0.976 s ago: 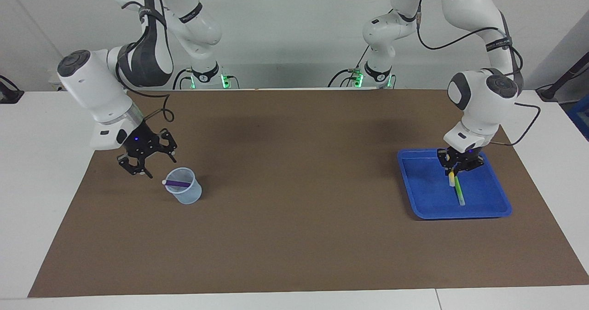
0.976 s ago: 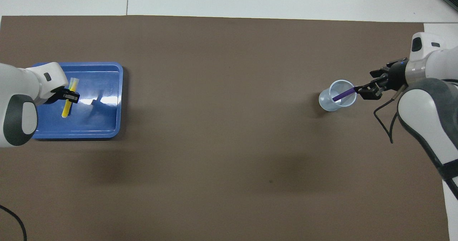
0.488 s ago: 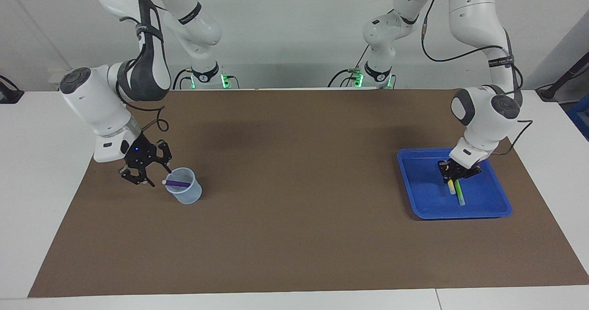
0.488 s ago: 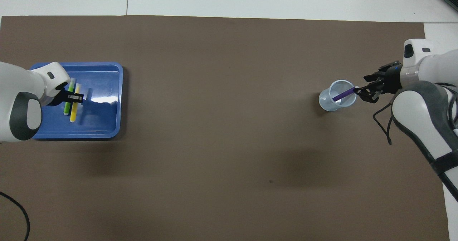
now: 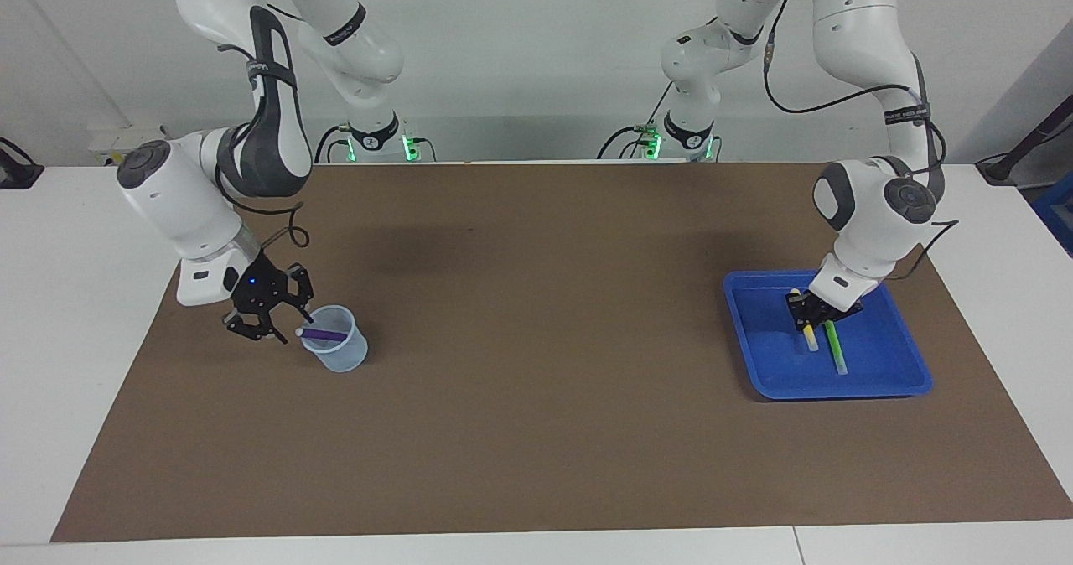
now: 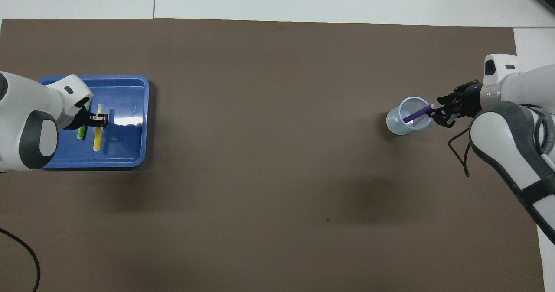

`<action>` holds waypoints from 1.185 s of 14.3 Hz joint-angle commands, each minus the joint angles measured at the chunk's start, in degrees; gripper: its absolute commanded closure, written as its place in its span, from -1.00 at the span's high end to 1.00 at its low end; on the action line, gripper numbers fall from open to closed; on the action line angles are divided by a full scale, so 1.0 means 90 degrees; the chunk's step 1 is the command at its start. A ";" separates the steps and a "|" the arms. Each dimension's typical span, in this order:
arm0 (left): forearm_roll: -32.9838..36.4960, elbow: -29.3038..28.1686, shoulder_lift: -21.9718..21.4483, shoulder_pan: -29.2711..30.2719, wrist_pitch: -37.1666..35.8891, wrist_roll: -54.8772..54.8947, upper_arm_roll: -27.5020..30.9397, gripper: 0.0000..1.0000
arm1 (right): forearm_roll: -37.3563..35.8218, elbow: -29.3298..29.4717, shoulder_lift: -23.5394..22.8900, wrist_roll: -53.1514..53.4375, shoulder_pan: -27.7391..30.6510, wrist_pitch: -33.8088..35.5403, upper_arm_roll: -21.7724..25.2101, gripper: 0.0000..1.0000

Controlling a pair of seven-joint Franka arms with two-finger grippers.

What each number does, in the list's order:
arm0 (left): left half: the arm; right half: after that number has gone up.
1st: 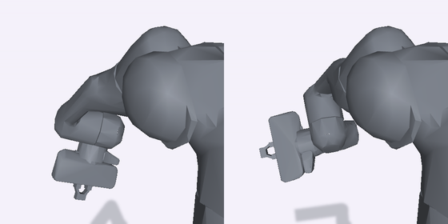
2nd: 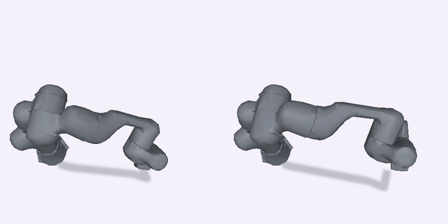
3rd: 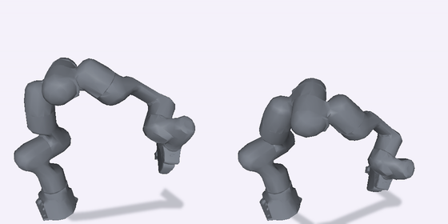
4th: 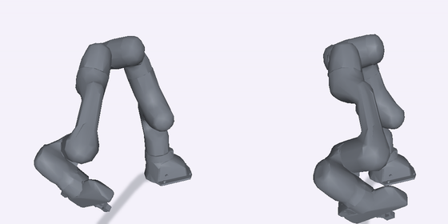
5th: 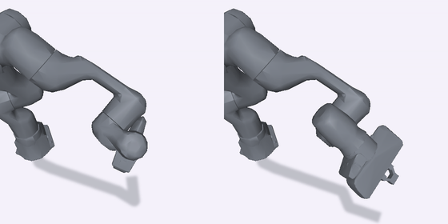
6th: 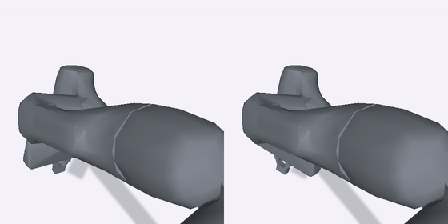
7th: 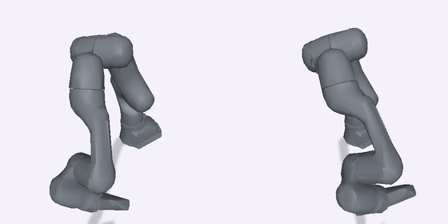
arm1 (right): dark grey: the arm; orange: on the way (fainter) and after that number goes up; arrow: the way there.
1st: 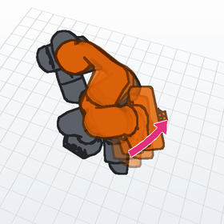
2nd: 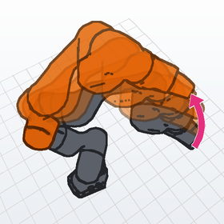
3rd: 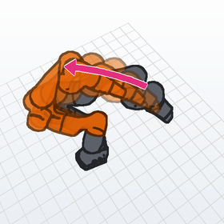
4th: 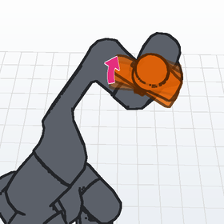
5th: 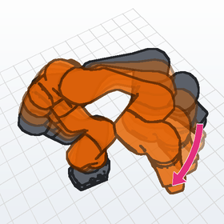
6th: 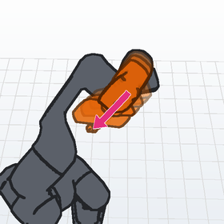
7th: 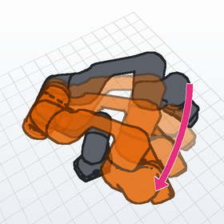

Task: Right arm passes pens to left for tray arrangement
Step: 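Place the yellow pen in the tray while the right gripper grasps the purple pen, then release the yellow pen in the tray while the right gripper holds the purple pen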

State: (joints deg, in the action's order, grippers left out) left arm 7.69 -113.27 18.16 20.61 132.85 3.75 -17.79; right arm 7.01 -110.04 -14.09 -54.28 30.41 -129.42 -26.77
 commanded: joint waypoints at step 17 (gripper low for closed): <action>0.0054 -0.0158 0.0034 -0.0093 0.0395 -0.0241 0.0062 0.07 | -0.0134 -0.0224 0.0013 0.0064 0.0069 -0.0239 -0.0111 -0.56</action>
State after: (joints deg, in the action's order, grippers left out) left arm 7.69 -114.54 18.61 20.46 135.51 1.90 -17.80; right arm 7.01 -111.76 -14.02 -54.27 30.38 -131.11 -27.03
